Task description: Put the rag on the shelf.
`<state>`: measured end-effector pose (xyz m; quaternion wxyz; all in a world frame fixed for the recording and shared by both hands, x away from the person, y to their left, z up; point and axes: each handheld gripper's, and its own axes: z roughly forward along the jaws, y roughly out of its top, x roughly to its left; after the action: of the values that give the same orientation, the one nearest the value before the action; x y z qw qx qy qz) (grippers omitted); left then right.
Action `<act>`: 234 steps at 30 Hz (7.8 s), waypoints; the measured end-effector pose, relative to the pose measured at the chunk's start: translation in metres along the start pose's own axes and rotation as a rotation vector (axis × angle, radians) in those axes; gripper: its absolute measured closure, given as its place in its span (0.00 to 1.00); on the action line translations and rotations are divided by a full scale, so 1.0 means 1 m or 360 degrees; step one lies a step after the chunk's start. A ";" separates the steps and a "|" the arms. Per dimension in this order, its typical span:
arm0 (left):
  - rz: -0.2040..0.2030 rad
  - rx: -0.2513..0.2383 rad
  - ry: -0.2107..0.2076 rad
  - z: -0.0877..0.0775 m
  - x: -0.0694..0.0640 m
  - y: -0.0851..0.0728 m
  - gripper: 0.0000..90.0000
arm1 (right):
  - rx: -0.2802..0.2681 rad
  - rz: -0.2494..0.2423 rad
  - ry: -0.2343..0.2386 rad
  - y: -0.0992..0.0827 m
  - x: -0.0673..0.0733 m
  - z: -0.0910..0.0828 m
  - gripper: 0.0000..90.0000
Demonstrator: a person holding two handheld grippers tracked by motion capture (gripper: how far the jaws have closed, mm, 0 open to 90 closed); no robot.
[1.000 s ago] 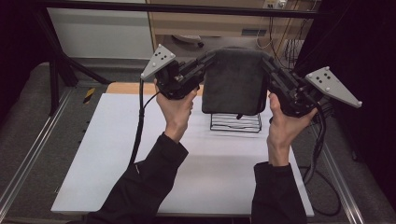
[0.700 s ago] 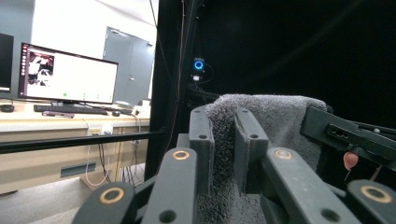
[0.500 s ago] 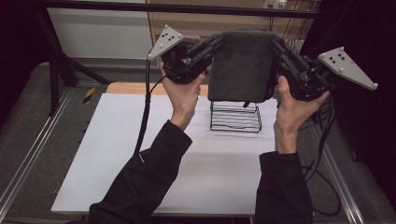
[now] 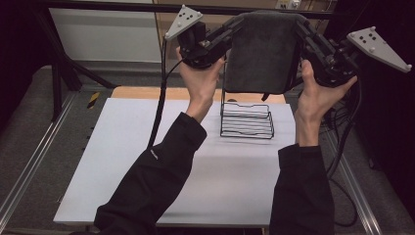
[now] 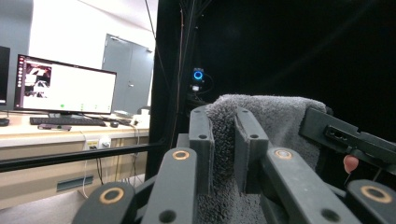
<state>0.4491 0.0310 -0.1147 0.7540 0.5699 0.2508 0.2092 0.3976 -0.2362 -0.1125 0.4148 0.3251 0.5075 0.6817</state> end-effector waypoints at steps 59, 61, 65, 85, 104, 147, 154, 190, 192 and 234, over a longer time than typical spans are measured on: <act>0.0055 0.0285 0.0141 0.065 0.067 -0.040 0.87 | 0.0260 0.0003 -0.0043 -0.050 -0.061 0.070 0.90; 0.0049 0.0302 0.0126 0.064 0.067 -0.045 0.87 | 0.0276 0.0009 -0.0044 -0.053 -0.062 0.067 0.90; 0.0068 0.0342 0.0103 0.061 0.067 -0.053 0.87 | 0.0303 0.0017 -0.0047 -0.061 -0.064 0.062 0.90; 0.0092 0.0489 0.0025 0.045 0.058 -0.090 0.87 | 0.0378 0.0109 -0.0026 -0.105 -0.070 0.029 0.90; 0.0103 0.0519 -0.0065 0.026 0.051 -0.095 0.87 | 0.0403 0.0099 0.0036 -0.112 -0.064 0.012 0.90; 0.0059 0.0821 -0.0056 -0.022 0.033 -0.103 0.70 | 0.0677 0.0036 0.0264 -0.130 -0.060 -0.029 0.88; -0.0063 0.0902 0.0017 -0.010 0.041 -0.098 0.87 | 0.0703 -0.0021 0.0266 -0.134 -0.058 -0.032 0.87; 0.0077 0.1090 -0.0013 0.005 0.033 -0.146 0.99 | 0.0887 0.0099 0.0217 -0.145 -0.053 -0.021 1.00; 0.0077 0.1097 -0.0002 0.006 0.034 -0.150 0.99 | 0.0903 0.0103 0.0196 -0.151 -0.055 -0.021 1.00; 0.0114 0.1223 0.0146 -0.094 0.075 -0.155 0.11 | 0.1002 0.0113 0.0244 -0.159 -0.025 -0.031 0.06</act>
<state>0.4547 0.1062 -0.2957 0.4658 0.8093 0.3243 0.1516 0.4195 -0.2493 -0.2741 0.2303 0.4027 0.7115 0.5277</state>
